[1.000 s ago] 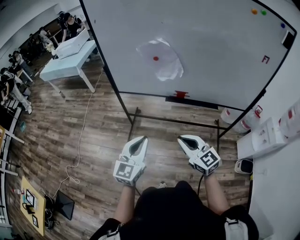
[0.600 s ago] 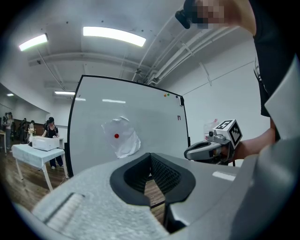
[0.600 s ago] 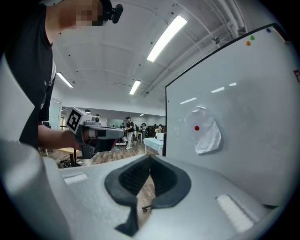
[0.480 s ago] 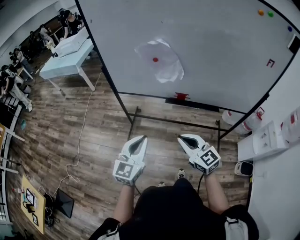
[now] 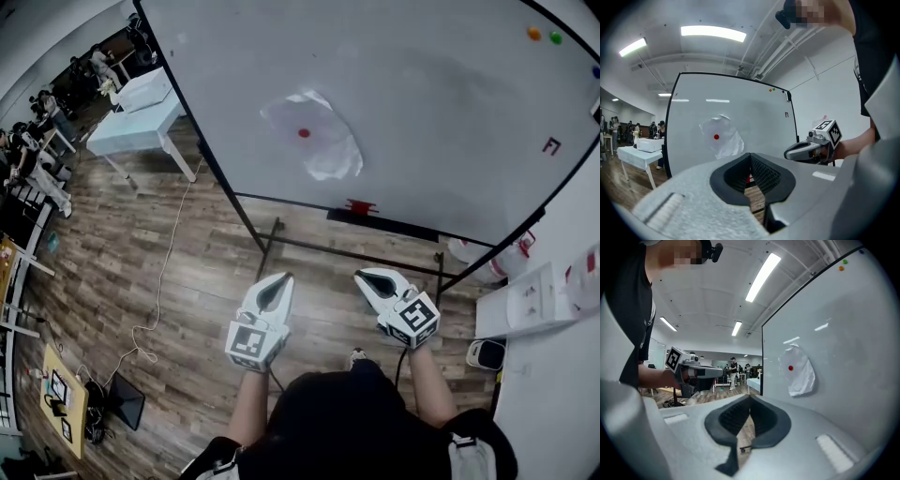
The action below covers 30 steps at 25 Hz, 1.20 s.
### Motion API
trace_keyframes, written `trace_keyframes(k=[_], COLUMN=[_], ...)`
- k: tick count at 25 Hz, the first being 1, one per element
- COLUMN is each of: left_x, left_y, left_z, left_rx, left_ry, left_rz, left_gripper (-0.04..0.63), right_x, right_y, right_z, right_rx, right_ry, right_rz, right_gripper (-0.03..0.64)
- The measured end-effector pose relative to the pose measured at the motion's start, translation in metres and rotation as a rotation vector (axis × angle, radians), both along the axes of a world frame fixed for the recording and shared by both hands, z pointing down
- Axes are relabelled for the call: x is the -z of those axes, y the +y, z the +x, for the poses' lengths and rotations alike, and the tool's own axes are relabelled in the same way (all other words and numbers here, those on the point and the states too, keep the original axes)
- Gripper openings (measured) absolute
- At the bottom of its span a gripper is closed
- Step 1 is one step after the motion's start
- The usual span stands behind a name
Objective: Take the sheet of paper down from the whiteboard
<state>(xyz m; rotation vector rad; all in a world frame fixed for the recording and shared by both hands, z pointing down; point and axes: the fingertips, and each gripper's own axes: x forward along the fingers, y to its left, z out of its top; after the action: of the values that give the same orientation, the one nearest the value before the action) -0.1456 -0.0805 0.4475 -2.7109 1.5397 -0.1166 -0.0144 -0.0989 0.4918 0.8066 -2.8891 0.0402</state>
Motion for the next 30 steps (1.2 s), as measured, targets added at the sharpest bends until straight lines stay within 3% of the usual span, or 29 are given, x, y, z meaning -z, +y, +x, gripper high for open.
trace_keyframes(k=[6, 19, 30], left_x=[-0.003, -0.002, 0.002], left_y=[-0.023, -0.049, -0.064], left_z=[0.016, 0.073, 0.099], left_rx=[0.062, 0.123, 0.172], left_ry=[-0.023, -0.044, -0.057], left_rz=[-0.002, -0.019, -0.006], left_gripper=[0.011, 0.011, 0.011], right_x=[0.007, 0.003, 0.001], right_y=[-0.03, -0.067, -0.09], right_z=[0.024, 0.071, 0.097], right_rx=[0.037, 0.108, 0.144], right_ry=[-0.008, -0.043, -0.063], right_rz=[0.007, -0.009, -0.009], right_gripper=[0.003, 0.003, 0.003])
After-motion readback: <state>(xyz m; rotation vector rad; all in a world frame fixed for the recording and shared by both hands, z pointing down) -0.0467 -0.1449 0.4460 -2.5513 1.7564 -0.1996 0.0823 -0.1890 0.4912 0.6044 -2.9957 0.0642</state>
